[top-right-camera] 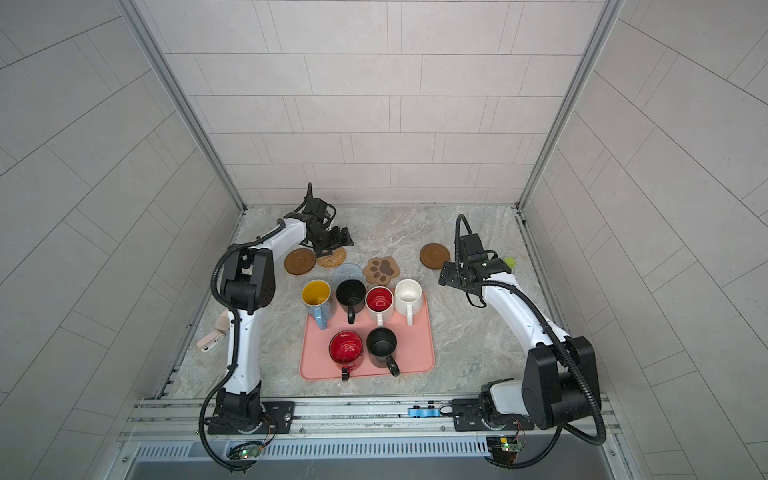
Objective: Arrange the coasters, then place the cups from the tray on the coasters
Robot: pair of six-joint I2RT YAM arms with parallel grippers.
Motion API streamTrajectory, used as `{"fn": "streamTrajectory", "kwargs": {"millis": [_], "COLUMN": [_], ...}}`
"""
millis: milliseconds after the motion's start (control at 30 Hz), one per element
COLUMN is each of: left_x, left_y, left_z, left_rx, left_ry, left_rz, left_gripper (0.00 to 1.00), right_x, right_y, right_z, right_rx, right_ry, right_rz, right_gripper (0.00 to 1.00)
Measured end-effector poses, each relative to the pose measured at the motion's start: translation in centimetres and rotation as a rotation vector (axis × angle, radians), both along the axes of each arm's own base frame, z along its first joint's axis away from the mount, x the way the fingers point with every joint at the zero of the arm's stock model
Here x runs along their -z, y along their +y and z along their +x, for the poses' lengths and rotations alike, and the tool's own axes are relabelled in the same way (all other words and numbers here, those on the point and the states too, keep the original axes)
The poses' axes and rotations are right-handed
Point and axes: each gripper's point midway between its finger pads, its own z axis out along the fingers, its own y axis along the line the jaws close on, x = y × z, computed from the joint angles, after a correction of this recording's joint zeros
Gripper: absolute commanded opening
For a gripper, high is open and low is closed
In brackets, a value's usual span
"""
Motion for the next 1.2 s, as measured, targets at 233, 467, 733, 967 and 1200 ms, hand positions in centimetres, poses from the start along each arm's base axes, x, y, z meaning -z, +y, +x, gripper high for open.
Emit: {"fn": "streamTrajectory", "kwargs": {"millis": [233,467,733,967,1200], "left_x": [-0.1,-0.3,-0.4,-0.4,-0.6], "left_y": [-1.5,-2.3,-2.3,-2.3,-2.2], "left_z": [1.5,3.4,5.4,7.3,9.1], "left_rx": [0.004,-0.024,-0.070,-0.108,-0.140], "left_ry": [-0.046,-0.080,-0.120,-0.169,-0.229], "left_rz": [-0.015,-0.037,-0.031,-0.034,-0.041], "left_gripper": [0.97,0.97,0.97,0.97,0.97], "right_x": [0.0,-0.1,-0.1,1.1,0.3], "right_y": [-0.2,-0.4,-0.4,-0.4,-0.2], "right_z": [0.0,0.1,0.7,0.8,1.6], "right_rx": [0.006,0.011,0.015,0.010,0.009], "right_ry": [0.002,-0.002,-0.019,0.018,-0.001], "right_rz": [-0.005,-0.013,-0.009,-0.012,-0.007], "right_gripper": [1.00,1.00,1.00,1.00,1.00]}}
